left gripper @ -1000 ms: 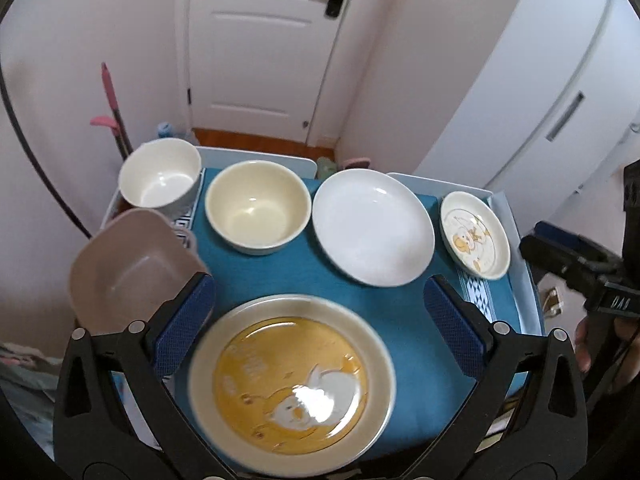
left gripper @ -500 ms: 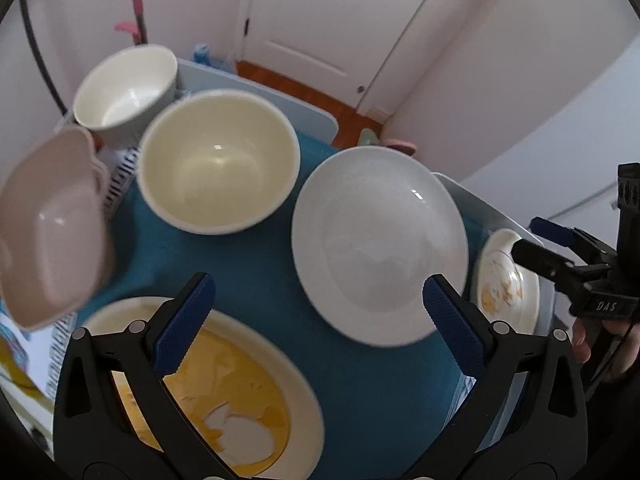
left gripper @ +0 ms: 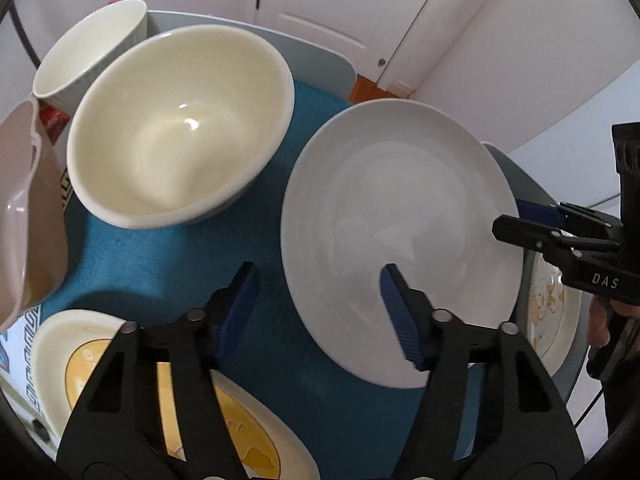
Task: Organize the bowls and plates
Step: 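Grasp the rim of the plain white plate with both grippers, then lift the white plate and lower it onto the yellow plate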
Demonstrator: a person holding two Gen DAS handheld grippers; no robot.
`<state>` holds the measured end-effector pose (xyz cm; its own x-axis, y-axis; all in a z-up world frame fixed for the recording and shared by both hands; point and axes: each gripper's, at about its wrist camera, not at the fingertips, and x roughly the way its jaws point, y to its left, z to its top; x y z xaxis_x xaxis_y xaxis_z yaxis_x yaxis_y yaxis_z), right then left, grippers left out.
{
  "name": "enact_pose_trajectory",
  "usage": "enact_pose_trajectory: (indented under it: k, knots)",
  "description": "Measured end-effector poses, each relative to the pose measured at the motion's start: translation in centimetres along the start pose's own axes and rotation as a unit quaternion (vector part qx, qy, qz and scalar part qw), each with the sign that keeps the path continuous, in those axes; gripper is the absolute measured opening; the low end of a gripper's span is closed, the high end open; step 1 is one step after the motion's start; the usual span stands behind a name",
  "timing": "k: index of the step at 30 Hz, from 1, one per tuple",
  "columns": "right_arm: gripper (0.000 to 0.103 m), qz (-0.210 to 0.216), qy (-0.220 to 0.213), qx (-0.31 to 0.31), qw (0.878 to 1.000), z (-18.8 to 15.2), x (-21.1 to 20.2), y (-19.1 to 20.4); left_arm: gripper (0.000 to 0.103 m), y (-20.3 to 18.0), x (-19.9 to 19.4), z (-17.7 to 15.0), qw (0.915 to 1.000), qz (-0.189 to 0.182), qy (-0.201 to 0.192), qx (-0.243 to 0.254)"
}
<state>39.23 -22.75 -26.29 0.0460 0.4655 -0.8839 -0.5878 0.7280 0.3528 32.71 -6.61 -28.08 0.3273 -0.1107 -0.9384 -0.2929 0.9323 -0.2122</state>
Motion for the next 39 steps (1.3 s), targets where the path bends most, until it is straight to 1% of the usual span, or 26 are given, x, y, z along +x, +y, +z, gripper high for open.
enact_pose_trajectory:
  k: [1,3,4,6,7,8,11,13,16,17,18,24,27,33,34,39]
  knots:
    - [0.035,0.004,0.001,-0.001,1.000,0.0,0.2,0.0,0.053,0.0,0.1,0.0,1.0000,0.000,0.002,-0.001]
    - [0.033,0.007,0.004,0.001,1.000,-0.2,0.4,-0.2,0.047,0.3,0.4,-0.1,1.0000,-0.003,0.006,-0.003]
    - [0.033,0.012,0.006,0.002,1.000,-0.3,0.5,-0.3,0.041,0.4,0.6,-0.2,1.0000,-0.003,0.009,-0.003]
    - [0.028,0.019,0.009,0.000,1.000,-0.4,0.9,-0.2,0.037,0.4,0.6,-0.3,1.0000,0.001,0.005,0.003]
    - [0.026,0.018,0.011,-0.001,1.000,-0.4,1.1,-0.2,0.032,0.4,0.6,-0.4,1.0000,0.000,0.007,0.006]
    - [0.023,0.018,0.013,-0.001,1.000,-0.5,1.3,-0.3,0.030,0.4,0.6,-0.3,0.9999,0.000,0.006,0.008]
    - [0.017,0.016,0.011,0.000,1.000,-0.5,1.4,-0.6,0.029,0.1,0.5,-0.6,1.0000,0.002,0.004,0.007]
    - [0.016,0.016,0.010,-0.002,1.000,-0.5,1.4,-0.6,0.028,0.2,0.3,-0.6,1.0000,0.004,0.001,0.005]
    - [0.016,0.016,0.006,-0.008,1.000,-0.6,1.4,-0.5,0.028,-0.1,0.1,-0.7,0.9998,0.014,-0.001,0.014]
    - [0.016,0.015,0.006,-0.010,1.000,-0.6,1.4,-0.5,0.028,-0.5,0.1,0.4,0.9997,0.016,-0.002,0.017]
    - [0.016,0.014,0.005,-0.012,1.000,-0.6,1.3,-0.5,0.028,-0.5,-0.1,0.4,0.9997,0.018,-0.004,0.018]
    - [0.016,0.016,-0.005,-0.013,1.000,-1.1,0.6,-0.2,0.028,-0.6,-1.2,0.9,0.9996,0.018,-0.014,0.016]
    - [0.016,0.012,-0.014,-0.013,1.000,-1.1,-0.1,0.1,0.028,-1.1,-1.5,0.6,0.9992,0.021,-0.021,0.024]
    - [0.016,0.005,-0.037,-0.020,0.999,-1.3,-2.5,1.2,0.028,-2.1,-4.7,0.1,0.9982,0.022,-0.045,0.032]
    - [0.016,0.003,-0.040,-0.022,0.999,-1.3,-3.0,1.6,0.028,-2.0,-5.7,-0.6,0.9980,0.022,-0.049,0.033]
    - [0.016,-0.004,-0.059,-0.018,0.998,-2.1,-5.9,3.9,0.028,-1.8,-9.2,-1.8,0.9964,0.014,-0.075,0.038]
